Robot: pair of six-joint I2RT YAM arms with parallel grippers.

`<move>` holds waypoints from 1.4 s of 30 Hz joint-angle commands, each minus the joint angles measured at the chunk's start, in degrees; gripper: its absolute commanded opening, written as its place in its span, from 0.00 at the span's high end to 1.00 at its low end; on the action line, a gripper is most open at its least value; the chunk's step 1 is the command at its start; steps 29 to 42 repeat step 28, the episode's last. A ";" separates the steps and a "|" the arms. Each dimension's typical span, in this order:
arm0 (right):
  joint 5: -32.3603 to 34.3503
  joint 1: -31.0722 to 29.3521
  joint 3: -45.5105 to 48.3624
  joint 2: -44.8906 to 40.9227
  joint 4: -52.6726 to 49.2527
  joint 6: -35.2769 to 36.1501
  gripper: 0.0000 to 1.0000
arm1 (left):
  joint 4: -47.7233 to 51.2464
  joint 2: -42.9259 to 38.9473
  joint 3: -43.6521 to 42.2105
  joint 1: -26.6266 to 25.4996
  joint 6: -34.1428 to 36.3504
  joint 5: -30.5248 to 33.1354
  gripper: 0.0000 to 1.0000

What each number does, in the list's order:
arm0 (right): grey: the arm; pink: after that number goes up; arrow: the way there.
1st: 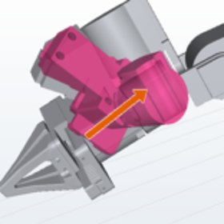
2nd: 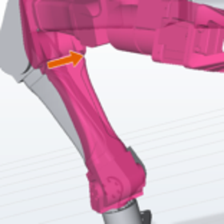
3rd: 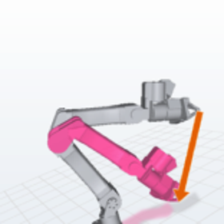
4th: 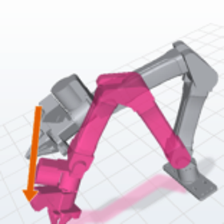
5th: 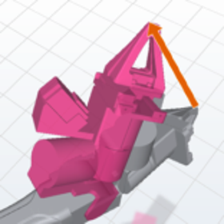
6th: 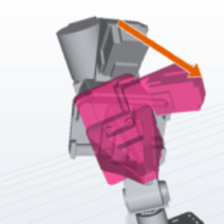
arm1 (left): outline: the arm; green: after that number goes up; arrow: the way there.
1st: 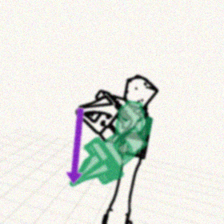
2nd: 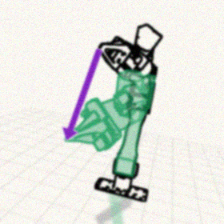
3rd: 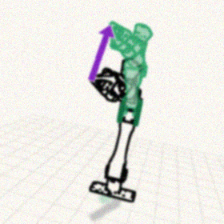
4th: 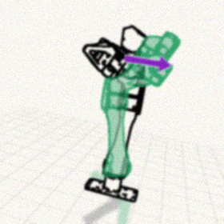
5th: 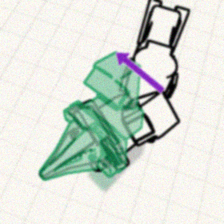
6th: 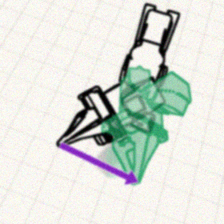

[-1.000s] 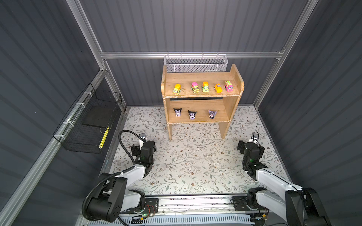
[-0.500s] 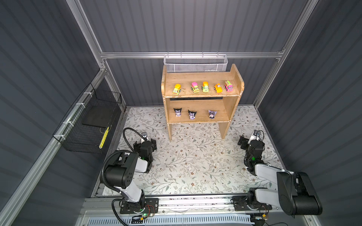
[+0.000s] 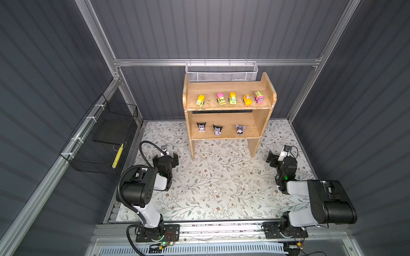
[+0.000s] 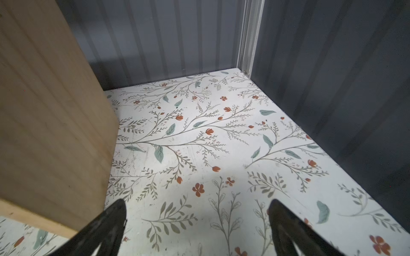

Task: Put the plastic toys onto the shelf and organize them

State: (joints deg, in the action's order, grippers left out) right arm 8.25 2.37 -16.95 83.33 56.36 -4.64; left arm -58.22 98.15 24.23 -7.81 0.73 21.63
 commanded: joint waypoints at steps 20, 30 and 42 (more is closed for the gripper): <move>-2.84 0.44 -1.06 0.25 0.86 0.60 0.01 | 6.00 0.11 2.57 3.51 -0.98 -7.32 0.00; -2.71 0.44 -1.46 0.43 0.07 0.49 0.01 | 5.94 0.11 2.58 3.46 -0.93 -7.35 0.00; -2.71 0.44 -1.46 0.43 0.07 0.49 0.01 | 5.94 0.11 2.58 3.46 -0.93 -7.35 0.00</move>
